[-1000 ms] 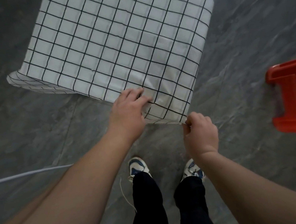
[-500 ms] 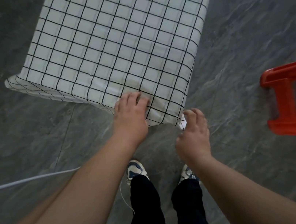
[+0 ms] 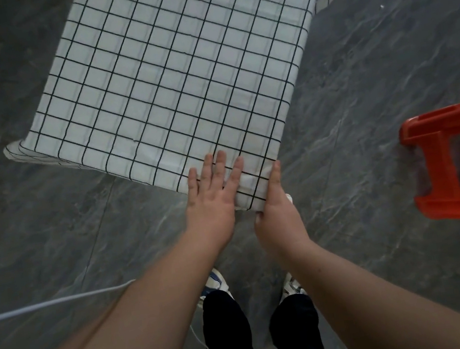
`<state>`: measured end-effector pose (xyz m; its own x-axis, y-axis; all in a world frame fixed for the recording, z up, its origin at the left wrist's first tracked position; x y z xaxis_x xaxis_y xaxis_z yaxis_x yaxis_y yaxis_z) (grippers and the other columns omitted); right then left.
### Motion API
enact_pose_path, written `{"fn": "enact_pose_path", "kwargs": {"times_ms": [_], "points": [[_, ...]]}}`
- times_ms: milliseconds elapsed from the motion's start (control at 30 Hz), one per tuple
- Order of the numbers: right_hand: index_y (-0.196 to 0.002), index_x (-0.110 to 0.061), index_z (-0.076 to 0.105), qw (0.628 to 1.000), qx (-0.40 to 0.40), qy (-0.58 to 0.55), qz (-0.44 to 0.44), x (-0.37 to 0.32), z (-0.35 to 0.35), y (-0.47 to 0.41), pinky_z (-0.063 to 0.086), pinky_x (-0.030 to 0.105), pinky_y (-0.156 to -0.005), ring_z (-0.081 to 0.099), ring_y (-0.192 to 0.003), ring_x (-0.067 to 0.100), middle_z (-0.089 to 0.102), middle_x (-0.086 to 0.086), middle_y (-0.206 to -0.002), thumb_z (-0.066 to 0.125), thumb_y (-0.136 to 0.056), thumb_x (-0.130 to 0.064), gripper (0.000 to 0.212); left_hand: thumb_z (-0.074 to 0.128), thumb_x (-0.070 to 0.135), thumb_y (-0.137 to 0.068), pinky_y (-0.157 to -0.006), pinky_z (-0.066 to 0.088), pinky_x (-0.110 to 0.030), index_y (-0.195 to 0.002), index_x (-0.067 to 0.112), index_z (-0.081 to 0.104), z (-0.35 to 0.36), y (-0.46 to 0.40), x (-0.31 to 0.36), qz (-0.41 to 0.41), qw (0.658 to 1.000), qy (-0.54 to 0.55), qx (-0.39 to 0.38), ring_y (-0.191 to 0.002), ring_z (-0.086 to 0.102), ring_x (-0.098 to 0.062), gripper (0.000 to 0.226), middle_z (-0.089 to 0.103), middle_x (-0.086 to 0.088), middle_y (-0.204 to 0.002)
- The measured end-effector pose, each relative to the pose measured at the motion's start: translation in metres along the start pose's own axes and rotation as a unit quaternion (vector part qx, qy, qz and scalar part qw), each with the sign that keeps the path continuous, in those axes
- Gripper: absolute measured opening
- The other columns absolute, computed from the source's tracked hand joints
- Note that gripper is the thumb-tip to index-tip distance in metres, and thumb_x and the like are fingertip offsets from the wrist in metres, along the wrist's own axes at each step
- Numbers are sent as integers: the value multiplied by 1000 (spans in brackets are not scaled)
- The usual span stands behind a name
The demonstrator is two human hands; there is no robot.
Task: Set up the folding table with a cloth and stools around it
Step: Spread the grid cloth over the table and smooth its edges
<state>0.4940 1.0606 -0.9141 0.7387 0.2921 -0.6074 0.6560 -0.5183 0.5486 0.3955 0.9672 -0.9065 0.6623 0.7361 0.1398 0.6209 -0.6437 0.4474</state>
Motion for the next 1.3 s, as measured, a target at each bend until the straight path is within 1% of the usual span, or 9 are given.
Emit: {"fn": "enact_pose_path", "kwargs": {"times_ms": [167,333,500,667,833,967,1133,1233,1300], "points": [[-145,-51,-26,999,-39,1,30,6,0,-5,49,33,-74,60,-87,12,51,-16,-102,47,-83,-10,105,52,23,-93,-117,-15,-55,-145,31,-36,5,-2,2,-13,1000,-8,8,-141,-39,-27,102,-41,-6,-154],[-147,-52,-19,998,-42,4,41,5,-4,-8,54,39,-83,61,-94,18,62,-2,-120,47,-80,-10,103,40,18,-91,-116,-13,-58,-144,27,-38,8,-3,4,-17,1000,-11,7,-139,-41,-31,95,-45,-9,-151],[-156,-33,-8,998,-38,44,24,4,-5,-7,48,42,-100,49,-127,21,47,-2,-146,58,-83,-12,101,45,22,-91,-115,-14,-58,-143,26,-39,7,-3,4,-15,1000,-14,-5,-139,-41,-32,99,-44,-11,-151],[-158,-9,6,992,-36,123,-5,9,-2,2,14,33,-123,11,-151,19,13,7,-166,56,-92,-23,84,51,21,-82,-116,-13,-57,-148,31,-31,3,3,4,-5,1000,30,2,-141,-38,-27,106,-38,-7,-156],[-157,-6,15,975,-30,215,-45,8,3,7,12,32,-123,14,-151,20,17,10,-165,44,-100,-32,69,46,19,-82,-119,-11,-52,-150,29,-28,5,11,6,21,999,37,12,-144,-34,-25,101,-34,-5,-158],[-155,-7,24,952,-44,296,-56,10,8,3,18,41,-122,21,-150,22,27,9,-162,32,-104,-35,58,39,34,-98,-117,-16,-51,-146,32,-34,18,11,6,36,999,-4,5,-143,-35,-24,87,-36,-4,-157],[-153,-11,31,944,-37,324,-54,11,4,3,20,46,-121,27,-148,22,36,5,-158,27,-107,-33,52,44,28,-100,-117,-15,-53,-144,31,-38,25,12,10,27,999,-10,17,-141,-38,-25,93,-38,-6,-156],[-152,-17,31,966,-38,254,-13,17,3,6,47,41,-93,51,-129,27,55,1,-142,35,-102,-23,51,45,29,-101,-117,-14,-54,-144,32,-38,26,14,14,18,1000,-1,20,-142,-36,-26,93,-35,-6,-157],[-153,-25,25,980,-43,194,18,25,5,10,45,37,-76,53,-122,29,61,-2,-128,38,-98,-25,56,44,30,-100,-117,-13,-54,-145,31,-36,27,15,17,13,1000,2,25,-142,-36,-26,91,-35,-5,-157]]}}
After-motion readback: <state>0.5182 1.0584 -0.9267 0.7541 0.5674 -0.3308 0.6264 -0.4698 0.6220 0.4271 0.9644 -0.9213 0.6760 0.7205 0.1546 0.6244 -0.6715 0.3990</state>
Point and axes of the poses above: each hand's wrist, its own y-axis away from the middle knuckle, its own z-axis out of the palm, x = y × z, the point moved 7 cm from there along -y, towards the middle knuckle
